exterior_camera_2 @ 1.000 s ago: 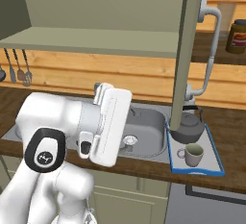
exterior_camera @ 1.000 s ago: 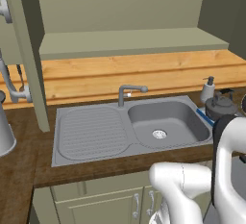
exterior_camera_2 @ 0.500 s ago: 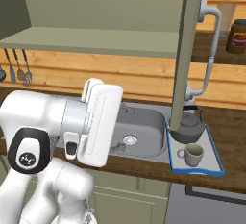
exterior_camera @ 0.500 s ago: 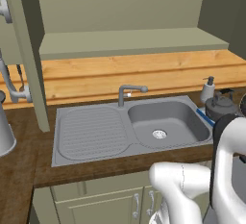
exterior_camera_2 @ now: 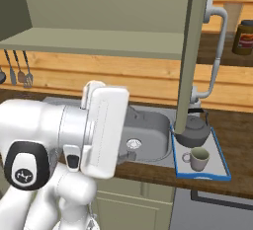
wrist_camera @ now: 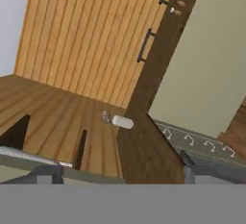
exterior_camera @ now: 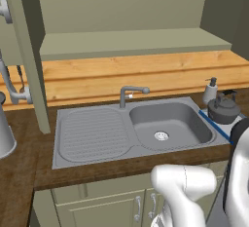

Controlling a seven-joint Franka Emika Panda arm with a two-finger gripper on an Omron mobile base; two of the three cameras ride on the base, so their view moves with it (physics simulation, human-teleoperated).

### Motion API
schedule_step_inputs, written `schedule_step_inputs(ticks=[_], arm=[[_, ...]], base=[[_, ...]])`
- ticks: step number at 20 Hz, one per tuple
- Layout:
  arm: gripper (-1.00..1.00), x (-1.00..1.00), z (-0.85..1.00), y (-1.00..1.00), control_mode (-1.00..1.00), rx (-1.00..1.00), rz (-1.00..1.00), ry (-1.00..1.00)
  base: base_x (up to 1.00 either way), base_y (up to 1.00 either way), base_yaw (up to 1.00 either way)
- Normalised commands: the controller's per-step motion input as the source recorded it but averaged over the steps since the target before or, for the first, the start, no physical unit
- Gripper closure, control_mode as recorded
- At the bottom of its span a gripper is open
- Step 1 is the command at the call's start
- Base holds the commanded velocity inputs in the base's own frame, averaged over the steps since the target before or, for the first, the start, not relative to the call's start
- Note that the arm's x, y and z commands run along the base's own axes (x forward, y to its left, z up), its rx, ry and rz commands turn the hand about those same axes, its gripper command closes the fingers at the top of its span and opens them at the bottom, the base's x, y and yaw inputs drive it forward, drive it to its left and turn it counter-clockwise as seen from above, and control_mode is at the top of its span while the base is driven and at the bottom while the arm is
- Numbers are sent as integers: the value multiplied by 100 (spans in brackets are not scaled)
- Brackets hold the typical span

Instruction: Pick the kettle from the counter and place it on the tray. Then pick the mug from the cabinet and place it on the tray. Then close the cabinet doors.

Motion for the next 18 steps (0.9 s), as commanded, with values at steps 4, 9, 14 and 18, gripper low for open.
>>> schedule_step_inputs(ticks=[4, 9, 14, 18], arm=[[-100, -37, 31, -55, -100, -2, 0, -28], [-100, -28, 46, -50, -100, 1, 0, -17], [-100, -7, 26, -56, -100, 0, 0, 0], [-100, 9, 13, -55, -100, 0, 2, 3]], base=[[0, 0, 0], [0, 0, 0], [0, 0, 0], [0, 0, 0]])
